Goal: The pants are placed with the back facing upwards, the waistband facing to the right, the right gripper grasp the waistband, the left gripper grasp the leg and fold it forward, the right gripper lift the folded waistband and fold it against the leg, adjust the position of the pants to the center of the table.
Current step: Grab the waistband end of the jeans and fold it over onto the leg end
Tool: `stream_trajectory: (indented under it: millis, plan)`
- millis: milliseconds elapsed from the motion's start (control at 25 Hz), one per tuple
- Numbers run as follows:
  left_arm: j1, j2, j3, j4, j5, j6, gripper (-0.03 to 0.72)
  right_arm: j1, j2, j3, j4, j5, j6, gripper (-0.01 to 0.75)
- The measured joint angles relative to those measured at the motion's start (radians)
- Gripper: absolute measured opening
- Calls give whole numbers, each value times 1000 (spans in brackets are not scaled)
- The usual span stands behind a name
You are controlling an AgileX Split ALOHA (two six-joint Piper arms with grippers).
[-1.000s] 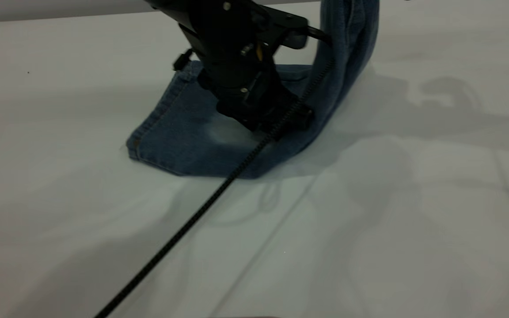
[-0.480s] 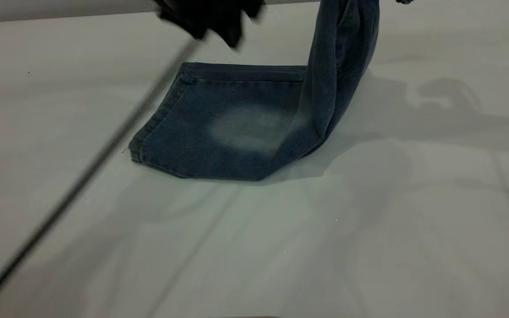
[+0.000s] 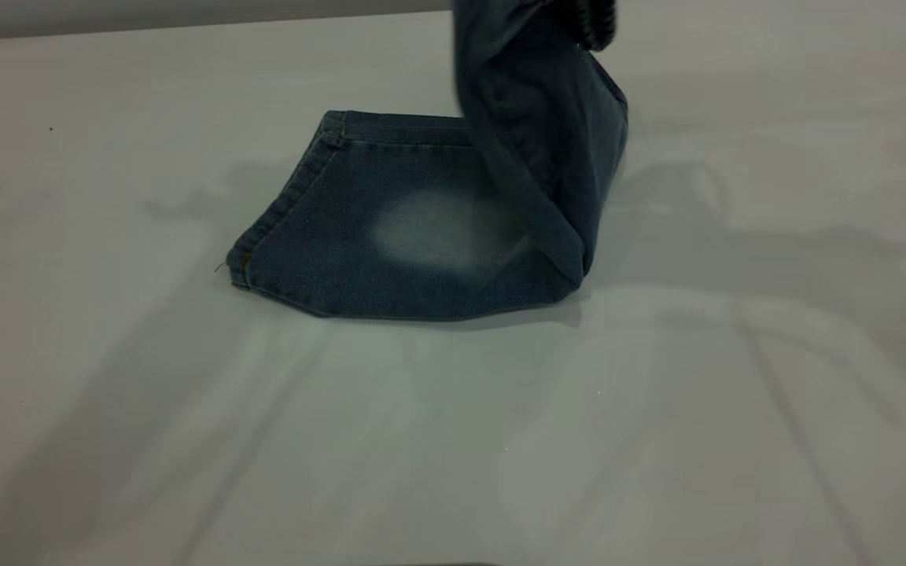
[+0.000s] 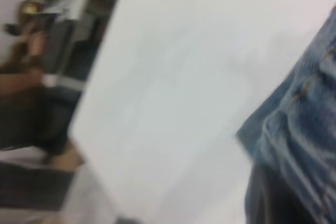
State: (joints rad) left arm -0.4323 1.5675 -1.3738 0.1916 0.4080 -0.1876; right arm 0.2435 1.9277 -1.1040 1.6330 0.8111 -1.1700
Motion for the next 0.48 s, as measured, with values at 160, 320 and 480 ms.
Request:
stream_trajectory:
  millis: [160, 320, 480]
  plan:
    - [0, -56, 0, 0, 17, 1, 391, 90, 0, 0, 30, -207, -88, 71]
    - [0, -70, 0, 0, 27, 1, 392, 161, 26, 0, 43, -287, -137, 71]
    - [0, -70, 1, 0, 31, 1, 392, 217, 93, -28, 50, -312, -145, 77]
